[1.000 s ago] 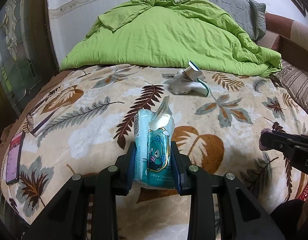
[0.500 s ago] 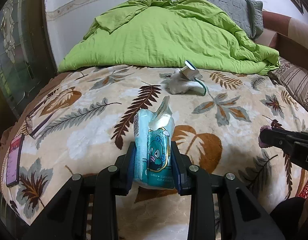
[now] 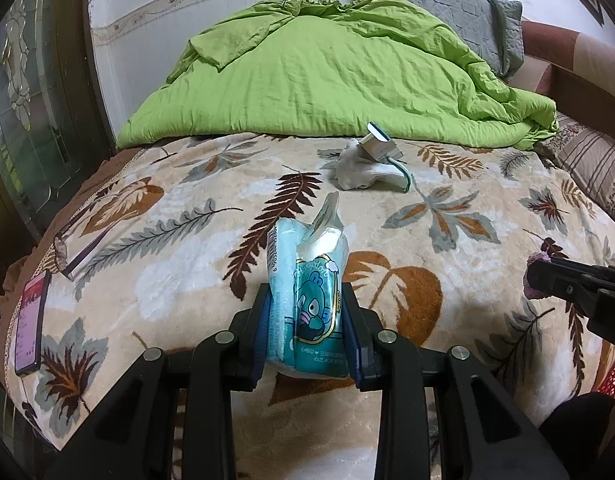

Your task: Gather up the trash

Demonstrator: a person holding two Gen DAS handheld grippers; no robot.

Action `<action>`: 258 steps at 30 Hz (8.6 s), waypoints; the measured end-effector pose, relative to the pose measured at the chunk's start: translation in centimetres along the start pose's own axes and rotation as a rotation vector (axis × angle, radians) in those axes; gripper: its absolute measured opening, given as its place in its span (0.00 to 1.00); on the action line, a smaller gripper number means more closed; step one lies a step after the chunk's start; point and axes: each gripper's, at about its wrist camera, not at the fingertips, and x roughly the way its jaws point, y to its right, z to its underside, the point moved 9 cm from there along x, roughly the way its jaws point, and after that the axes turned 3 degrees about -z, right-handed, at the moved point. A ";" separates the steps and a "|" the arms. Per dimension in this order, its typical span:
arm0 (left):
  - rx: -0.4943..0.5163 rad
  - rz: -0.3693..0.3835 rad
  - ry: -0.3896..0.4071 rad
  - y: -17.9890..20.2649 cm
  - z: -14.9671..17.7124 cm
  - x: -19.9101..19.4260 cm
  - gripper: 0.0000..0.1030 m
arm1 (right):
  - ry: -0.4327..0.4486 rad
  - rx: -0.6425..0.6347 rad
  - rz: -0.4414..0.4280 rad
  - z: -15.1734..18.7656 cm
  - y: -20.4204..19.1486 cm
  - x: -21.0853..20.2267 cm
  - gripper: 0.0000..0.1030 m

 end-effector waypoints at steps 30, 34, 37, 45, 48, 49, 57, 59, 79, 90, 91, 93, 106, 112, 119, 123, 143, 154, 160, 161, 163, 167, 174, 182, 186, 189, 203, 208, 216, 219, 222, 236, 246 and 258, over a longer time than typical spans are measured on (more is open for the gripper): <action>0.000 -0.001 0.002 0.1 0.0 0.0 0.30 | -0.004 0.003 0.004 0.1 0.2 0.0 0.25; 0.000 -0.001 0.002 0.1 0.0 0.0 0.30 | -0.004 0.003 0.004 0.1 0.2 0.0 0.25; 0.000 -0.001 0.003 0.0 0.0 -0.1 0.30 | -0.004 0.003 0.004 0.1 0.2 0.0 0.25; 0.001 0.013 0.004 0.5 -0.2 -0.4 0.30 | -0.003 0.009 0.007 0.2 0.2 -0.1 0.25; 0.006 0.028 -0.001 1.0 -0.2 -0.7 0.30 | -0.004 0.012 0.007 0.3 0.2 -0.3 0.25; 0.007 0.032 -0.002 1.0 -0.1 -0.7 0.30 | -0.004 0.015 0.005 0.4 0.2 -0.4 0.25; 0.015 0.063 -0.010 1.7 0.3 -1.4 0.30 | 0.005 0.023 0.009 1.1 0.3 -2.0 0.25; 0.018 0.069 -0.011 2.0 0.3 -1.6 0.30 | 0.009 0.031 0.011 1.2 0.6 -2.4 0.25; 0.041 0.165 -0.013 5.3 0.3 -4.8 0.31 | 0.043 0.066 0.003 1.6 1.4 -6.4 0.25; 0.057 0.201 -0.006 6.8 0.2 -6.4 0.31 | 0.065 0.084 0.017 2.0 2.3 -8.3 0.25; 0.059 0.204 -0.005 6.9 0.2 -6.5 0.31 | 0.067 0.087 0.018 2.0 2.4 -8.5 0.25; 0.066 0.210 -0.003 7.1 0.2 -6.7 0.31 | 0.070 0.093 0.019 2.0 2.6 -8.8 0.25; 0.127 0.269 -0.001 10.5 0.3 -7.9 0.31 | 0.084 0.146 0.058 3.6 5.3 -11.6 0.25; 0.186 0.340 -0.013 13.9 0.8 -8.8 0.31 | 0.085 0.200 0.100 5.2 7.9 -13.6 0.25; 0.268 0.418 -0.027 18.1 1.5 -10.0 0.31 | 0.081 0.282 0.158 7.5 11.4 -16.2 0.25; 0.316 0.465 -0.036 20.8 1.9 -10.8 0.31 | 0.077 0.341 0.198 9.1 13.7 -18.0 0.25; 0.562 0.672 -0.152 32.7 7.3 -15.1 0.32 | 0.102 0.572 0.341 15.6 21.9 -25.3 0.26; 0.632 0.685 -0.170 35.5 9.1 -15.6 0.32 | 0.093 0.617 0.356 18.1 23.2 -26.1 0.26; 0.659 0.689 -0.170 36.3 9.7 -15.9 0.32 | 0.093 0.631 0.356 18.8 23.4 -26.3 0.26; 0.660 0.688 -0.170 36.3 9.7 -16.0 0.32 | 0.092 0.634 0.352 18.9 23.4 -26.2 0.26; 0.663 0.688 -0.170 36.4 9.8 -16.0 0.32 | 0.093 0.636 0.347 18.9 23.4 -26.2 0.26; 0.669 0.689 -0.171 36.6 10.0 -16.1 0.32 | 0.096 0.633 0.345 18.9 23.4 -26.2 0.26; 0.679 0.705 -0.171 36.9 10.4 -16.4 0.32 | 0.100 0.635 0.343 18.9 23.4 -26.2 0.27; 0.685 0.717 -0.174 37.3 10.7 -16.7 0.32 | 0.106 0.637 0.340 19.0 23.4 -26.3 0.27; 0.688 0.721 -0.177 37.5 10.8 -16.7 0.32 | 0.109 0.639 0.339 19.0 23.4 -26.4 0.27; 0.693 0.724 -0.176 37.7 11.0 -16.8 0.32 | 0.110 0.642 0.336 19.0 23.4 -26.5 0.27; 0.661 0.766 -0.188 37.7 10.8 -17.4 0.44 | 0.121 0.647 0.347 19.0 23.5 -27.0 0.35; 0.594 0.772 -0.159 36.2 8.9 -17.6 0.52 | 0.134 0.634 0.409 18.3 23.5 -27.9 0.48; 0.493 0.676 -0.019 30.1 4.9 -17.2 0.72 | 0.251 0.607 0.765 14.8 20.8 -31.0 0.91; 0.456 0.613 0.023 27.0 3.4 -16.5 0.80 | 0.354 0.622 0.833 13.5 18.6 -31.7 1.00; 0.410 0.538 0.079 23.4 2.3 -15.8 0.88 | 0.367 0.590 0.793 12.5 16.2 -30.6 1.00; 0.322 0.314 0.129 16.0 2.4 -12.6 0.93 | 0.206 0.512 0.810 13.1 13.3 -26.6 1.00; 0.308 0.306 0.094 15.9 2.4 -11.9 0.93 | 0.215 0.500 0.827 12.9 13.1 -27.1 1.00; 0.309 0.285 0.095 15.5 2.7 -11.6 0.93 | 0.237 0.411 0.854 11.9 11.5 -27.4 1.00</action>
